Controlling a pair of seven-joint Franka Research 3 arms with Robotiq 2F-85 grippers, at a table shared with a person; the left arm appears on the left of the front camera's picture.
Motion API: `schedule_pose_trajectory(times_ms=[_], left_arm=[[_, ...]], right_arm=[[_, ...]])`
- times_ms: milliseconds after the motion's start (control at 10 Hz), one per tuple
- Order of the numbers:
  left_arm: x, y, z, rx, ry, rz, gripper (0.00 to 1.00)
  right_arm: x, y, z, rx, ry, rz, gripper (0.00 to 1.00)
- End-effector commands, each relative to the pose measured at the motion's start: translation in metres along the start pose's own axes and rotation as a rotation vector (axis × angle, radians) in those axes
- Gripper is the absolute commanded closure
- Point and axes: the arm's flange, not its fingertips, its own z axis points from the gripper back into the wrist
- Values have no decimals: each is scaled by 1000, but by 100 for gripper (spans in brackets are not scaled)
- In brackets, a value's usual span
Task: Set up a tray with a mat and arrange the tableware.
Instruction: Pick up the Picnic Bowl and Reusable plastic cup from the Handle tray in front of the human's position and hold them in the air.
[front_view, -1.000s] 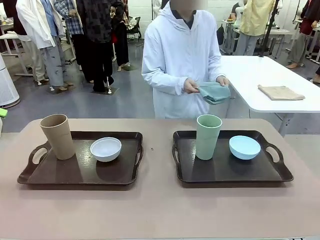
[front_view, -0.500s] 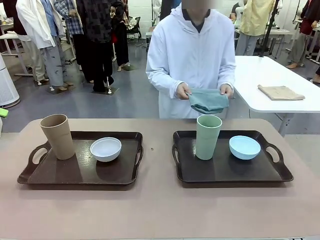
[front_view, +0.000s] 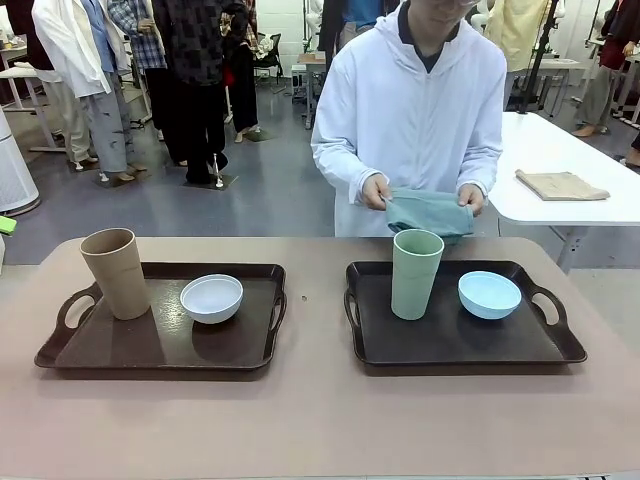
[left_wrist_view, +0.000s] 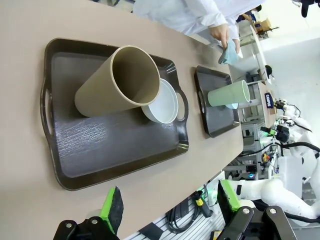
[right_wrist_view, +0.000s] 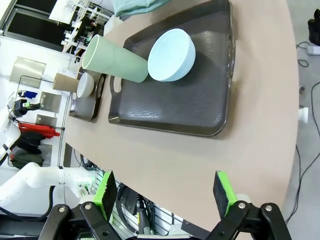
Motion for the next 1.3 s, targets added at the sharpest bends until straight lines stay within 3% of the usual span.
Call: schedule_pose_trajectory(times_ms=[0, 1200], left_arm=[[0, 2, 0, -16, -4, -5, 0], [0, 2, 0, -16, -4, -5, 0]], right_arm=[[1, -3, 0, 23, -20, 11, 0], [1, -3, 0, 23, -20, 11, 0]])
